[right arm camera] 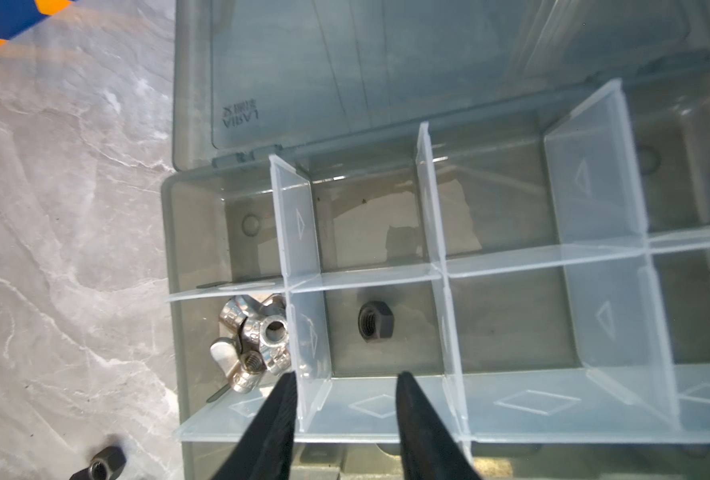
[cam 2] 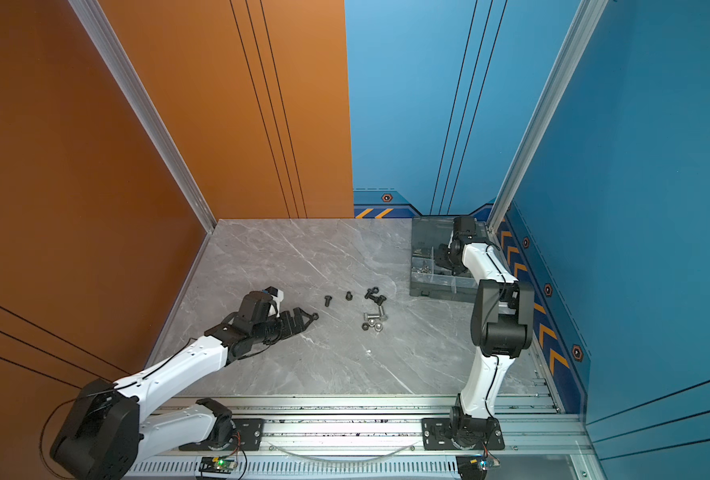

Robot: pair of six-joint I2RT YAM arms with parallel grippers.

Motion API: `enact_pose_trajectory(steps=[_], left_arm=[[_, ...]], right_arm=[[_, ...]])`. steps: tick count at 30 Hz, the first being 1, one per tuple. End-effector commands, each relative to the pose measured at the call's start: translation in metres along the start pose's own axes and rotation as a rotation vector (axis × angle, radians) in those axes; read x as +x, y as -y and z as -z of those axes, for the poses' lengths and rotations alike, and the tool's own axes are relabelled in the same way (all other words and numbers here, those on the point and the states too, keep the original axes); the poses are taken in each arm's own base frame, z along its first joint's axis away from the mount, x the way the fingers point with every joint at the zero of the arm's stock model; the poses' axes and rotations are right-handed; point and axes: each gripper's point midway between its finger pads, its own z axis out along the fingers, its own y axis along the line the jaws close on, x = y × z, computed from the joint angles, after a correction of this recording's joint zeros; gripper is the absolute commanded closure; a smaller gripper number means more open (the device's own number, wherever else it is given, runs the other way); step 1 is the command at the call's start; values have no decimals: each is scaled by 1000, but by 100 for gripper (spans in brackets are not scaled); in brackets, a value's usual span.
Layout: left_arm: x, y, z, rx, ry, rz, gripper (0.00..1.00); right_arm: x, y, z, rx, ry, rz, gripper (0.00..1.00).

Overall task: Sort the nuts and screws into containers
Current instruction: 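Open the right gripper to drop the hex nut into a compartment, then move the right gripper back over the parts pile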

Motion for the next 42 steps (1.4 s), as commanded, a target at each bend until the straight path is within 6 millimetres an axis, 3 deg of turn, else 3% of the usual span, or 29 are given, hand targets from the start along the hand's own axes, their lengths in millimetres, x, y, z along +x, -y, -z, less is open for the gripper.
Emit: enact_pose_trajectory(steps=[1, 5, 9, 13, 18, 26, 33, 42], left_arm=[[-2, 6, 1, 5, -4, 1, 2], [-2, 6, 2, 7, -2, -1, 2], [-2, 8, 3, 11, -2, -3, 2], [-3, 9, 2, 12, -3, -5, 2], [-2, 8, 1, 9, -7, -6, 2], [3, 4, -5, 18, -23, -2, 2], [3, -1, -5, 25, -14, 14, 2], [1, -16, 9, 13, 6, 35, 2]], right_arm=[[0, -8, 15, -51, -27, 23, 56], [7, -39, 39, -185, -17, 71, 53], [28, -81, 66, -299, -12, 181, 52], [64, -127, 88, -350, -23, 316, 50], [115, -182, 99, -410, -35, 406, 49], [195, -246, 77, -455, -51, 487, 49], [238, -293, 55, -425, -99, 544, 48], [258, -314, 35, -294, -138, 453, 48]])
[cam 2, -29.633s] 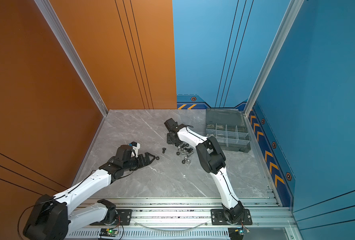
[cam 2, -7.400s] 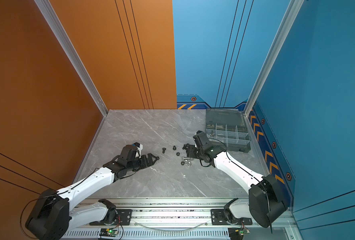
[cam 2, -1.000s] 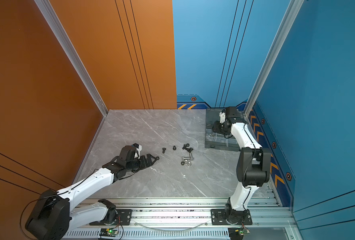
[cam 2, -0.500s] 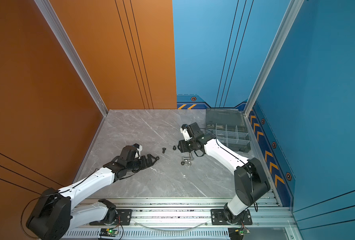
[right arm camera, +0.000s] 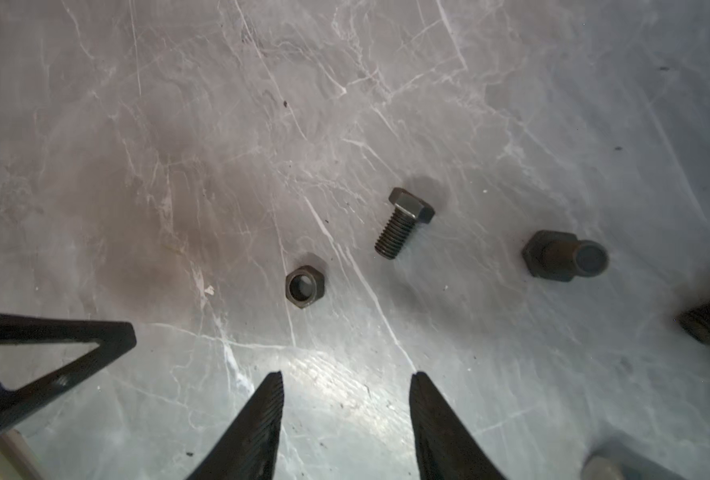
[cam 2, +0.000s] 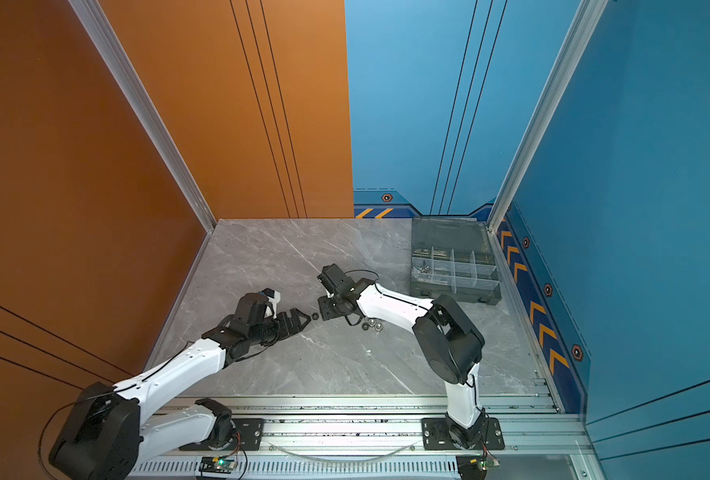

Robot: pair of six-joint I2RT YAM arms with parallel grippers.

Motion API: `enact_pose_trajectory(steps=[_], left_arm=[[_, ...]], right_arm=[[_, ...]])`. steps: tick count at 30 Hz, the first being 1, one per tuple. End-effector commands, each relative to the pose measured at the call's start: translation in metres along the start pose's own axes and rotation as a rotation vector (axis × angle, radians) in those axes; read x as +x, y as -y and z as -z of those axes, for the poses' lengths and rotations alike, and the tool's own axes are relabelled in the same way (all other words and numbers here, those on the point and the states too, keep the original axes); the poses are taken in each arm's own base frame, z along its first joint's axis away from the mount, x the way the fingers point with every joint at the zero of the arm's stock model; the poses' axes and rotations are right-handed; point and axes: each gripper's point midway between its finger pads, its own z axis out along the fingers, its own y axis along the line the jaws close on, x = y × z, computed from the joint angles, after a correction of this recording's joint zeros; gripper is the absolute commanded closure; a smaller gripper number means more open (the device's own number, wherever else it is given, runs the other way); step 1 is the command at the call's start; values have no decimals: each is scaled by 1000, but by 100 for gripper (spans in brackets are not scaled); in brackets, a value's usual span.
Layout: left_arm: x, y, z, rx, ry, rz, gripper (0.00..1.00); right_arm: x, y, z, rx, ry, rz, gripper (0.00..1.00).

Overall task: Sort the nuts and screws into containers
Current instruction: 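Move the right gripper back over the parts pile, then lower the right gripper and close it on another black hex nut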

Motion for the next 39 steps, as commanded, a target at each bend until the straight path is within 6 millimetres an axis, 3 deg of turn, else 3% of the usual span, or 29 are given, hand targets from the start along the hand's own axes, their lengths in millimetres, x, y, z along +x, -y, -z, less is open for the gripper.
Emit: enact_pose_trajectory(steps=[1, 9, 19, 24, 26, 39], left_arm=[[3, -8, 6, -8, -17, 5, 2], [2, -20, 12, 11, -13, 33, 2], [3, -24, 7, 22, -34, 41, 2], [5, -27, 8, 22, -31, 47, 2], [5, -30, 8, 21, -29, 52, 2], [1, -36, 14, 28, -20, 70, 2]], right_arm=[[-3, 8, -2, 93, 8, -103, 48], [-2, -4, -11, 159, 4, -128, 46], [0, -1, -11, 196, 1, -167, 43], [6, -6, -22, 189, -22, -170, 43], [13, -6, -34, 198, -48, -165, 43], [11, -13, -57, 201, -46, -169, 44]])
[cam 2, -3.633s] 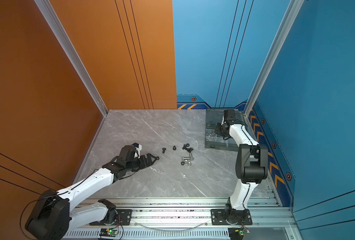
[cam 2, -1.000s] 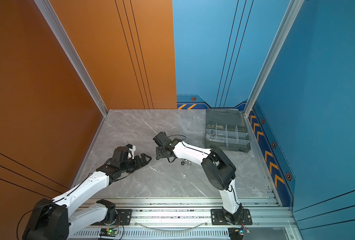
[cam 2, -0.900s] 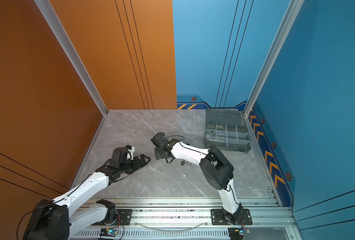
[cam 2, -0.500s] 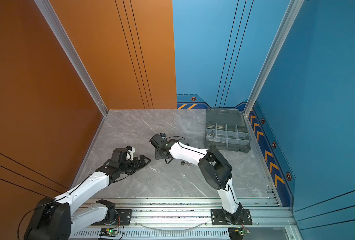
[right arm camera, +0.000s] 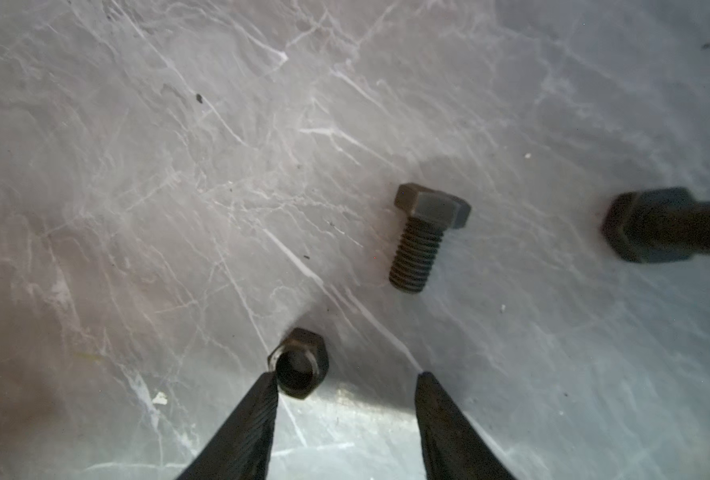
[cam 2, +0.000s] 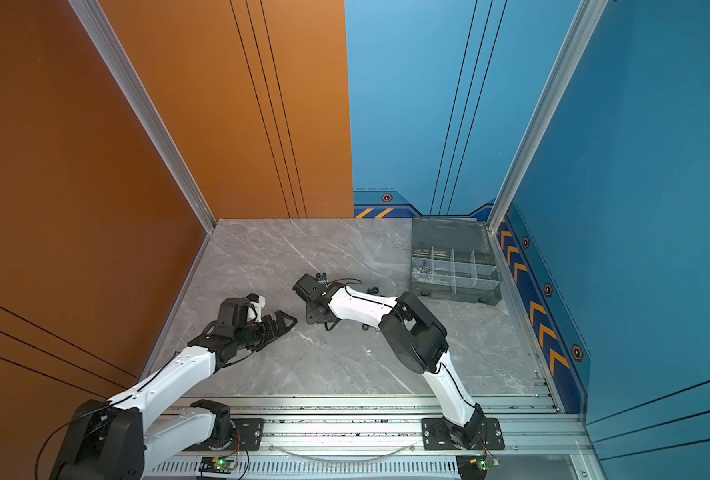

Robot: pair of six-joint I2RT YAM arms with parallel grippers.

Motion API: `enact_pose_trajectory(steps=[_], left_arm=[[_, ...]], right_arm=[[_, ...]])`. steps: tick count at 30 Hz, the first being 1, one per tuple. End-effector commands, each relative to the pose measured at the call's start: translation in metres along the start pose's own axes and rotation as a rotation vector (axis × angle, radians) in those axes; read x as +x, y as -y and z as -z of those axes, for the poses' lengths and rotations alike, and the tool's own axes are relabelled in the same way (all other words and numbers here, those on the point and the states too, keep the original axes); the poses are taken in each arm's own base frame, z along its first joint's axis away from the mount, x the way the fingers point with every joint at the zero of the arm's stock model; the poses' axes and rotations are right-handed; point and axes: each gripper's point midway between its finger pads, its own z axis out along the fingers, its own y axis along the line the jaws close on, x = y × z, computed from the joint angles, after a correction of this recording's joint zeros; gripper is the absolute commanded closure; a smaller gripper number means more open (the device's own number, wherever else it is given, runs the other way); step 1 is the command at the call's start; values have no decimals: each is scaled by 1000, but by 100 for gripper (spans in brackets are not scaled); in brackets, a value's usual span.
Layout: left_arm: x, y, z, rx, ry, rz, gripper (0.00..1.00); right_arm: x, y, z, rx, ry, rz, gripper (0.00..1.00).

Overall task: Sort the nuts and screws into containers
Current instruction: 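Lower the right gripper and close it on another black hex nut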

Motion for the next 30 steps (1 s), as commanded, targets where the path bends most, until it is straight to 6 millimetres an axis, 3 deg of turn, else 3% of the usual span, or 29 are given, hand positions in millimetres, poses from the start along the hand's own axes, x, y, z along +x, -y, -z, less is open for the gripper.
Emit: enact_pose_trajectory(steps=[1, 12, 20, 30], left_arm=[[5, 1, 2, 24, -18, -8, 2], [0, -5, 8, 28, 8, 29, 2], [0, -6, 8, 25, 6, 37, 2], [2, -8, 9, 17, 5, 41, 2]], right_arm=[[-2, -4, -4, 9, 1, -6, 44], [5, -10, -21, 20, -35, 24, 47], [13, -11, -19, 27, -58, 66, 56], [19, -7, -15, 47, -104, 177, 58]])
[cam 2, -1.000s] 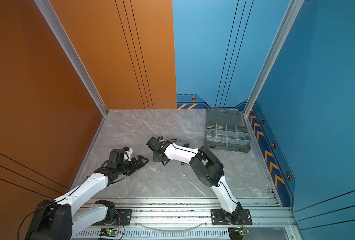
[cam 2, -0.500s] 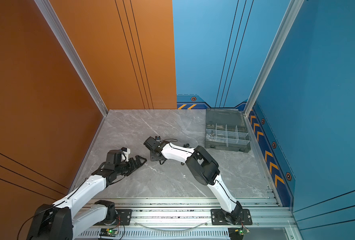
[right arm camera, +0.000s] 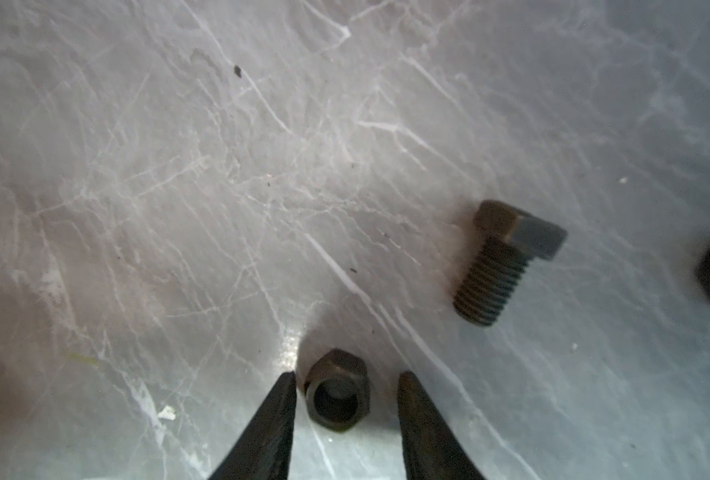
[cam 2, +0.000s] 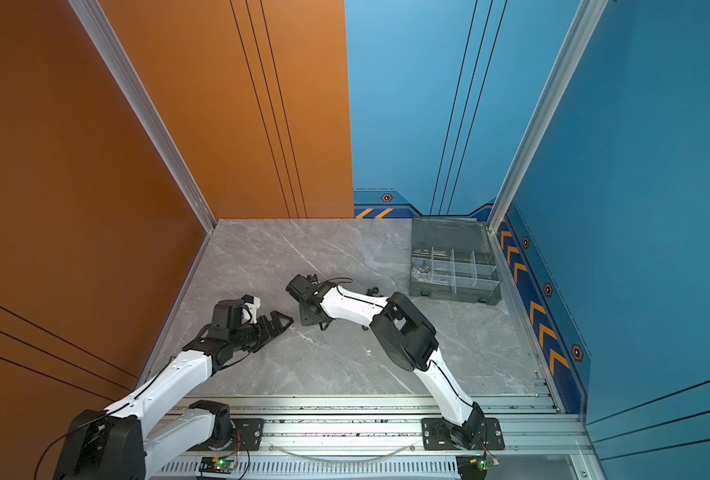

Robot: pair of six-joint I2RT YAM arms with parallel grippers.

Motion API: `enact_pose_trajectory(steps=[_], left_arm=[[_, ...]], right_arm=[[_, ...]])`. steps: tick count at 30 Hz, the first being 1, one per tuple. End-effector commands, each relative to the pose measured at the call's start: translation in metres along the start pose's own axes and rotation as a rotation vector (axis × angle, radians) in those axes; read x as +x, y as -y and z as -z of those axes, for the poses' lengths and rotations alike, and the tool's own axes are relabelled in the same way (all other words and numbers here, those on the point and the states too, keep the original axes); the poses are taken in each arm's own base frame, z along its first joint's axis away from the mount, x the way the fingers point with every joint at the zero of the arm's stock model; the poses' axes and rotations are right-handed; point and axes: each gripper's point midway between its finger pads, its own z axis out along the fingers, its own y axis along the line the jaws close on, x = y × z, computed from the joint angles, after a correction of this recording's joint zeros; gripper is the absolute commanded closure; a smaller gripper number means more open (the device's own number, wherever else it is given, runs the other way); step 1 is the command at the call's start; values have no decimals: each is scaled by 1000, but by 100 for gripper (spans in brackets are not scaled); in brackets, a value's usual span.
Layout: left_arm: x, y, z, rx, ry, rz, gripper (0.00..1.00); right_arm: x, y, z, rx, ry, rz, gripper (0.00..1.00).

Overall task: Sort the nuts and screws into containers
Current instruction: 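Lower the right gripper and close it on another black hex nut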

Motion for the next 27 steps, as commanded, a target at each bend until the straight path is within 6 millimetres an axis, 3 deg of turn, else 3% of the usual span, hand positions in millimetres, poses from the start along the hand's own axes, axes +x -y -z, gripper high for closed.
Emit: enact_pose_trajectory(steps=[1, 17, 18, 27], left_arm=[[5, -3, 2, 0, -17, 12, 2], [6, -5, 2, -8, -19, 14, 2], [5, -5, 2, -8, -18, 15, 2], [5, -4, 2, -9, -17, 16, 2]], right_arm=[[15, 6, -4, 42, -63, 74, 58], [25, 13, -23, 77, -101, 145, 68], [17, 7, -19, 62, -80, 142, 69], [18, 8, -17, 62, -83, 144, 88]])
